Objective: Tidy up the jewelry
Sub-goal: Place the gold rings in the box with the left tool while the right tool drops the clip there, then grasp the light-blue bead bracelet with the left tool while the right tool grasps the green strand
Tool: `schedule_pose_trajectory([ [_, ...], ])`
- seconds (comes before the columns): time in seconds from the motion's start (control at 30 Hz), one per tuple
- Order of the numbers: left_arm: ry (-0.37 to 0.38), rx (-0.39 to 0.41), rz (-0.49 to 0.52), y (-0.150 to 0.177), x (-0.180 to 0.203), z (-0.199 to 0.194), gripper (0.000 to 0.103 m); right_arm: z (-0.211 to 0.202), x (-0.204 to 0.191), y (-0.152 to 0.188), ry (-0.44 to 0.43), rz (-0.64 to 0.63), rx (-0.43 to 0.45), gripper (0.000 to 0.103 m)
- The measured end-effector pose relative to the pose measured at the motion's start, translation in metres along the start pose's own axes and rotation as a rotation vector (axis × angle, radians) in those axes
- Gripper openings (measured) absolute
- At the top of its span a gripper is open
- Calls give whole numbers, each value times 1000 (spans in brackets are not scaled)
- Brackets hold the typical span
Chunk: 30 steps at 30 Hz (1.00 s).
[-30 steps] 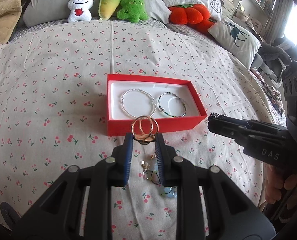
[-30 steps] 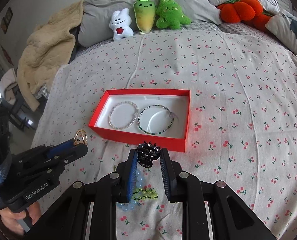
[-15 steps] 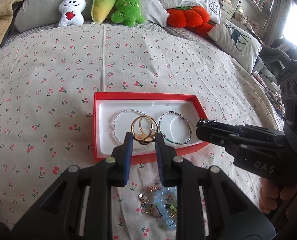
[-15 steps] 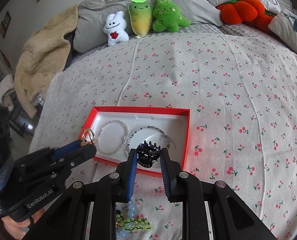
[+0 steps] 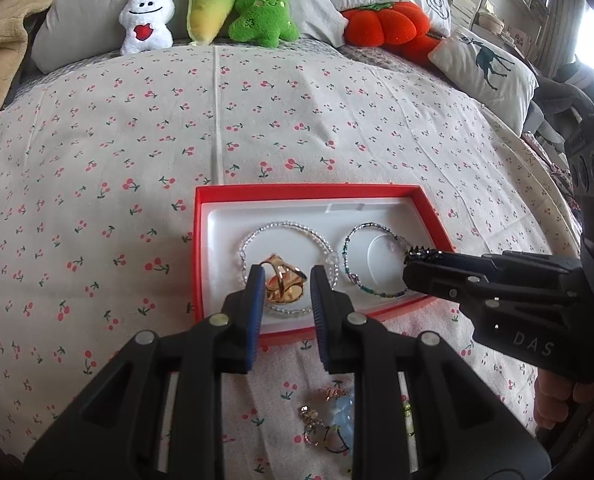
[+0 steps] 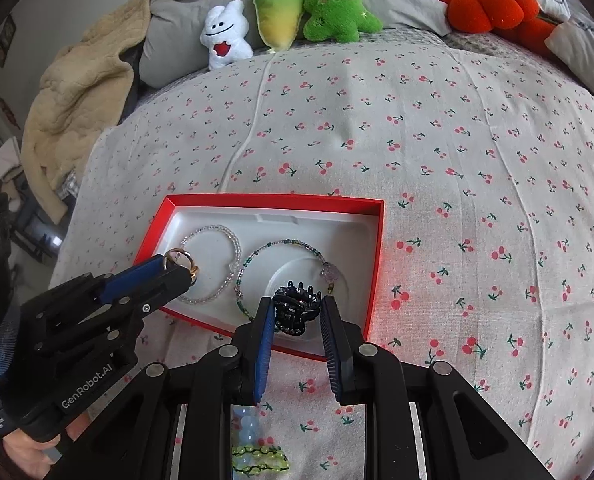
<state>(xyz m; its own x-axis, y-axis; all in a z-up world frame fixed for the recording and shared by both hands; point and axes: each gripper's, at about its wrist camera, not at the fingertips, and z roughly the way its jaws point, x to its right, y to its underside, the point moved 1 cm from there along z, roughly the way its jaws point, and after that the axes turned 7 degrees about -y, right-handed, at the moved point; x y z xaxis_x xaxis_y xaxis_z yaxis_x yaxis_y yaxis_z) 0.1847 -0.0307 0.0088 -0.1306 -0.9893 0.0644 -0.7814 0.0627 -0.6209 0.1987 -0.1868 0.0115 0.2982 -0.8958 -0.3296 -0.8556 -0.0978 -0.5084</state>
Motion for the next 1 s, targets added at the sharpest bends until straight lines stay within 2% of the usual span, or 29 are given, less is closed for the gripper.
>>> schedule_pose_trajectory([
  [0.27, -10, -4, 5, 1, 2, -7, 30, 1, 0, -2, 8, -5, 6, 24],
  [0.4, -14, 4, 4, 3, -1, -18, 38, 3, 0, -3, 11, -6, 9, 24],
  [0.53, -20, 5, -4, 8, -5, -30, 45, -4, 0, -6, -25, 15, 20, 26],
  [0.57, -20, 5, -5, 9, -6, -33, 48, -7, 0, -7, -38, 22, 25, 30],
  [0.6, -20, 7, -7, 10, -7, -36, 55, -11, -1, -7, -48, 25, 32, 34],
  [0.63, -21, 11, -9, 11, -7, -40, 62, -15, -2, -6, -57, 26, 43, 52],
  [0.67, -24, 16, -13, 13, -8, -44, 64, -20, -4, -5, -63, 25, 62, 66],
  [0.83, -45, -18, -67, 27, -13, -58, 78, -42, -9, 6, -58, 17, 78, 68],
  [1.0, -81, -122, -109, 52, -17, -61, 79, -58, -10, 31, 16, 12, 39, 68],
])
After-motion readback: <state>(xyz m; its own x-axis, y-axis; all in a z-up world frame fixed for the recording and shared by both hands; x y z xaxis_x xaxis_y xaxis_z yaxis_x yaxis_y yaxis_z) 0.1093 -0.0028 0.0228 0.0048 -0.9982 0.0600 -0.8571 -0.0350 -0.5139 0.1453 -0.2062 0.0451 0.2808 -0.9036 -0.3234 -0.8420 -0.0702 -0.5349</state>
